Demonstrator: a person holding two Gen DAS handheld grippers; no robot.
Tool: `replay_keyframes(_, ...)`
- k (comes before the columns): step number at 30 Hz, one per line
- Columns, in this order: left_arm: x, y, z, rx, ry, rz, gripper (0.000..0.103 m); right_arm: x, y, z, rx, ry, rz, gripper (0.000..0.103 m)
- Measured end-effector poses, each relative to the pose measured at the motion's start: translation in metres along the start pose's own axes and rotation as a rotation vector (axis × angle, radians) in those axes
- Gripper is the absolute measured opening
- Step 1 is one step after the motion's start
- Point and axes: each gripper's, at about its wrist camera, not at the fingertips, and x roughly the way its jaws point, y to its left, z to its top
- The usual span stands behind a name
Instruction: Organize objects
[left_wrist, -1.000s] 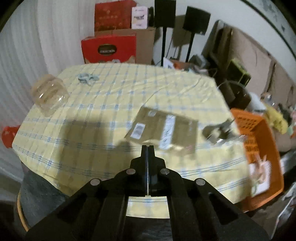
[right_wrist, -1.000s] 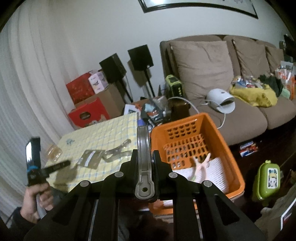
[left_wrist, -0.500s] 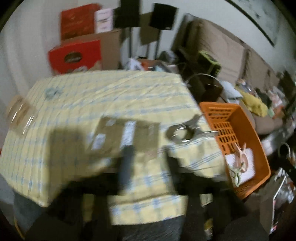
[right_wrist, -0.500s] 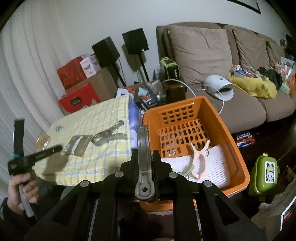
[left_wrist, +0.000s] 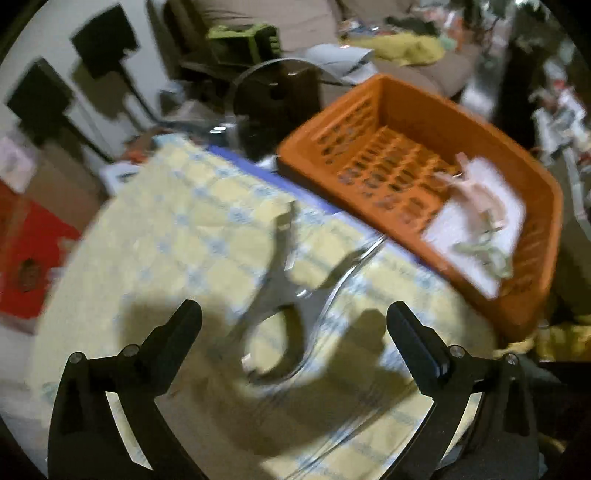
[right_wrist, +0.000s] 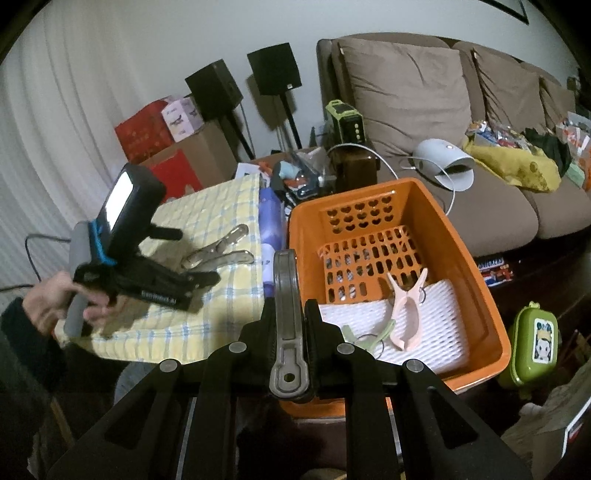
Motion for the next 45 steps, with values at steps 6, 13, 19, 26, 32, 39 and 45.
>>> replay_keyframes(6, 0.019, 0.007, 0.008, -0.007, 0.029, -0.107, 0.094, 0.014, -0.012, -0.005, 0.026, 0.036, -0.016, 0.014)
replay_keyframes(13, 0.014, 0.02, 0.009, -0.037, -0.014, -0.12, 0.046, 0.015, -0.02, -0.006, 0.044, 0.039, -0.025, 0.014)
replay_keyframes(19, 0.005, 0.019, -0.007, -0.041, -0.067, -0.066, 0.035, 0.013, -0.018, -0.005, 0.038, 0.034, -0.023, 0.014)
replay_keyframes(26, -0.062, 0.032, -0.058, -0.348, -0.333, 0.081, 0.035, 0.009, -0.014, -0.003, 0.033, 0.022, -0.03, 0.014)
replay_keyframes(32, -0.114, 0.059, -0.144, -0.684, -0.399, 0.003, 0.035, 0.002, -0.008, -0.001, 0.025, 0.004, -0.022, 0.014)
replay_keyframes(39, -0.169, 0.065, -0.233, -0.889, -0.486, 0.189, 0.035, -0.001, 0.013, -0.002, -0.015, -0.001, -0.004, 0.014)
replay_keyframes(45, -0.193, 0.067, -0.233, -0.899, -0.547, 0.231, 0.035, 0.002, 0.034, -0.005, -0.059, 0.004, 0.015, 0.014)
